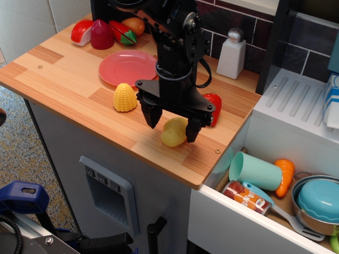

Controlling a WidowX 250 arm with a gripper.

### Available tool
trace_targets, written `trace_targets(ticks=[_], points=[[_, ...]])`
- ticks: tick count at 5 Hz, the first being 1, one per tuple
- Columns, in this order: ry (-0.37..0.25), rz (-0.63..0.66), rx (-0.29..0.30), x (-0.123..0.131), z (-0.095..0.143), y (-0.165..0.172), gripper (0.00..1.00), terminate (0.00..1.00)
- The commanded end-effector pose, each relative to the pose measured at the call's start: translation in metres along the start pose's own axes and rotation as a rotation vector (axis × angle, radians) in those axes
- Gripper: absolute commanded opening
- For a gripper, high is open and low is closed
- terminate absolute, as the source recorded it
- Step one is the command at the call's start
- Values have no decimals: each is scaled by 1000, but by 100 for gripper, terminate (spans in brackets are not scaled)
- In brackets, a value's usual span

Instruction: Put potato on plate

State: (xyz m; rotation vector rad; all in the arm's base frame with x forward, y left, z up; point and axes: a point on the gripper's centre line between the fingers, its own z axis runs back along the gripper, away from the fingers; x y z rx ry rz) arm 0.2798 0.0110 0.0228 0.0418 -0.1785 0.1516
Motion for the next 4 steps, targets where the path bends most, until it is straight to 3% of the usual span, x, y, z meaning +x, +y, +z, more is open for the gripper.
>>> trace_targets(ticks=[1, 2, 3, 4], points=[[-64, 2, -36, 3, 0, 1, 100, 0], [-71, 11, -53, 1, -8, 3, 100, 0], [-66, 13, -18, 1, 2, 8, 0, 0], [-82, -39, 104, 15, 28, 26, 0, 0]])
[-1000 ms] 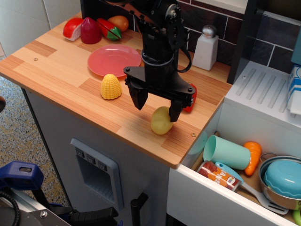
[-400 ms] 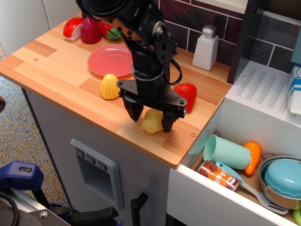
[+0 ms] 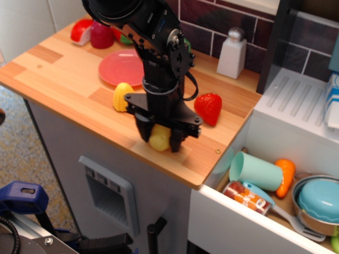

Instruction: Put potato on plate

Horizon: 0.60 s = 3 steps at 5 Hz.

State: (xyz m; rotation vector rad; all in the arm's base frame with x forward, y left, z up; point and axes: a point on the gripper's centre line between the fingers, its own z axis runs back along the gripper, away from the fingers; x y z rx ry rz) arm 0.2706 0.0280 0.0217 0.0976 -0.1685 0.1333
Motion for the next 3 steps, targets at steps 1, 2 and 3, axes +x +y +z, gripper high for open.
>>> trace_targets(ticks=[1, 2, 3], points=[[-30, -72, 139, 47, 60, 50, 0, 0], [-41, -137, 198, 67, 69, 75, 0, 0], [-93, -269, 203, 89, 53, 102, 0, 0]])
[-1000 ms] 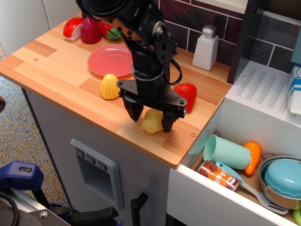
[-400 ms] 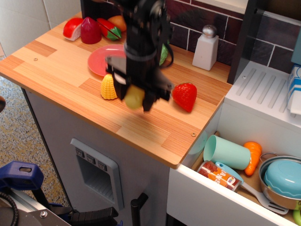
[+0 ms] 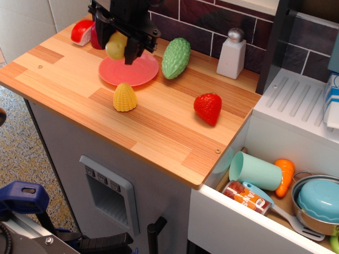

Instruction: Put potato on plate

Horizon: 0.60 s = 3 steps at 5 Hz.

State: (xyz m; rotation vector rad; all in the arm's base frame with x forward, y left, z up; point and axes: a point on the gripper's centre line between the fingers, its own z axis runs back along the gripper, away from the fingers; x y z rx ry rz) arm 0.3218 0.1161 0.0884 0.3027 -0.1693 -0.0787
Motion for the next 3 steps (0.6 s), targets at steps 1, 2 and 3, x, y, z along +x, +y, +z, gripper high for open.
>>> trace_targets(ticks=[1, 2, 3], points=[[-97, -144, -32, 23, -19, 37, 0, 0], [-135, -214, -69, 25, -32, 40, 0, 0], [-147, -194, -99, 25, -33, 40, 100, 0]])
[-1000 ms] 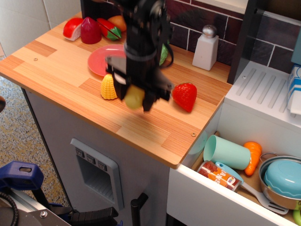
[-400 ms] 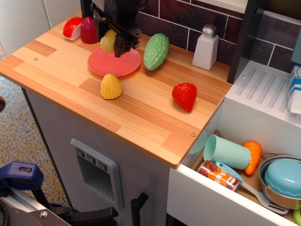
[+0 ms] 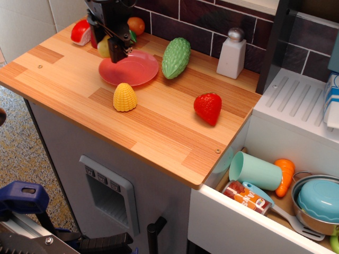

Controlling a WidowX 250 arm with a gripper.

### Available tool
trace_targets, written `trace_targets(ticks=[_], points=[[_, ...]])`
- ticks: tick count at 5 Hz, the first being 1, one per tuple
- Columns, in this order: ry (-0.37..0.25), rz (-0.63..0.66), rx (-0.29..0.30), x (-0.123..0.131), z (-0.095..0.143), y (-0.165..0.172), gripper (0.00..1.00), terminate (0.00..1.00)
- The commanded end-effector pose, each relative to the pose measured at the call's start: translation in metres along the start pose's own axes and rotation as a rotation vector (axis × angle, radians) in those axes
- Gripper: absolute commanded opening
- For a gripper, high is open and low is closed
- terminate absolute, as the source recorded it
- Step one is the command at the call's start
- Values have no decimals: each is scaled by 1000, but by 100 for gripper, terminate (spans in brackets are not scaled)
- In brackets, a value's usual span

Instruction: Put potato on plate

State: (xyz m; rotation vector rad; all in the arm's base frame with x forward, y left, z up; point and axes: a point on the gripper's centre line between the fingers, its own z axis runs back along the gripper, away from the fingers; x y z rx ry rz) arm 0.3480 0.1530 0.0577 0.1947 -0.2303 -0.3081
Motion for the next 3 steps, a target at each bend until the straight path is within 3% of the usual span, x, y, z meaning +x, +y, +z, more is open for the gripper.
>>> trace_targets(ticks=[1, 2, 3], points=[[-46, 9, 28, 7, 12, 13, 100, 0], [-46, 9, 28, 7, 12, 13, 100, 0], [-46, 9, 28, 7, 12, 13, 100, 100]])
